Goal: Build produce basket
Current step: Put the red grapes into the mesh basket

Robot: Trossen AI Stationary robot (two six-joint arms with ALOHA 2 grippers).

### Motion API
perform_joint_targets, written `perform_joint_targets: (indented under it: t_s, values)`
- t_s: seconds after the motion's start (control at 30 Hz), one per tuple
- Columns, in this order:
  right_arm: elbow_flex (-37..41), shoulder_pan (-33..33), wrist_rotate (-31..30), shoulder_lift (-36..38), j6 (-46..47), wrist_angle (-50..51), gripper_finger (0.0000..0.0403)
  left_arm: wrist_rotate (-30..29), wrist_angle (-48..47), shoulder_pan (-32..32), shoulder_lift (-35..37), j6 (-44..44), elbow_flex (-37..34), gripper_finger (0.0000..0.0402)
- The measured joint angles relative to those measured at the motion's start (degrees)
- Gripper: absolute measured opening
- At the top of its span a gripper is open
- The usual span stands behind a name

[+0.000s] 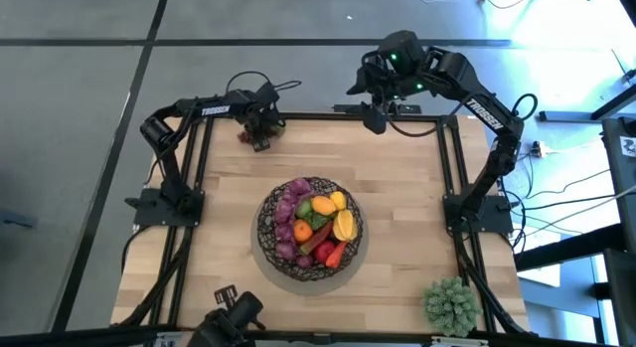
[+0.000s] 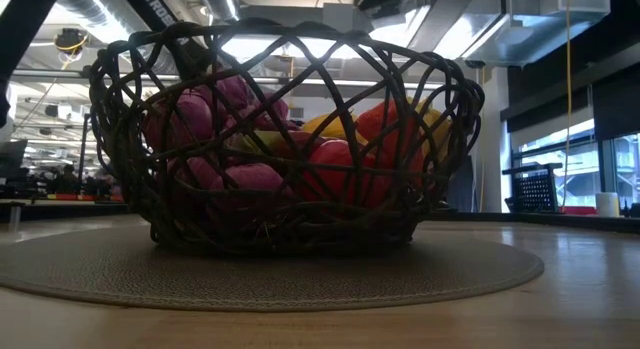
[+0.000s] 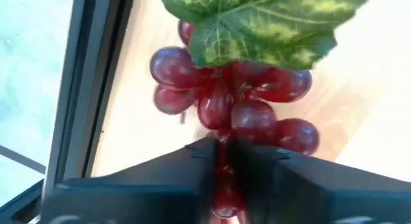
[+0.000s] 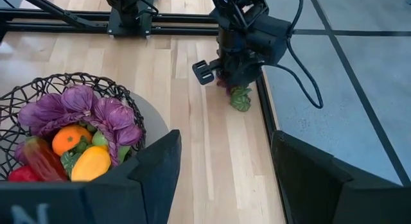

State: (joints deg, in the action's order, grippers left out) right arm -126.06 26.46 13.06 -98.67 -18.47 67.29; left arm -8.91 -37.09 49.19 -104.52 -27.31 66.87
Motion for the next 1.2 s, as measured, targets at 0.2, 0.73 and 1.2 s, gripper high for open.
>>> perform_joint_targets:
  t_s: [0.2,0.73,1.2]
  values:
    - [0.0,0.0,0.0,0.0,-0.01,0.71,0.0236,0.0,-1.57,-0.02,3.42,1.34,0.67,0.0008]
    - [-0.04,0.0,3.61,0.77,-3.97,5.14,0.0236,0.71,-6.7,-5.9,27.99,5.96,0.81,0.0001]
    - [-0.07,0.0,12.38,2.64,-10.36,8.64,0.0236,6.94,-1.56,-34.7,39.7,28.92,0.9,0.0]
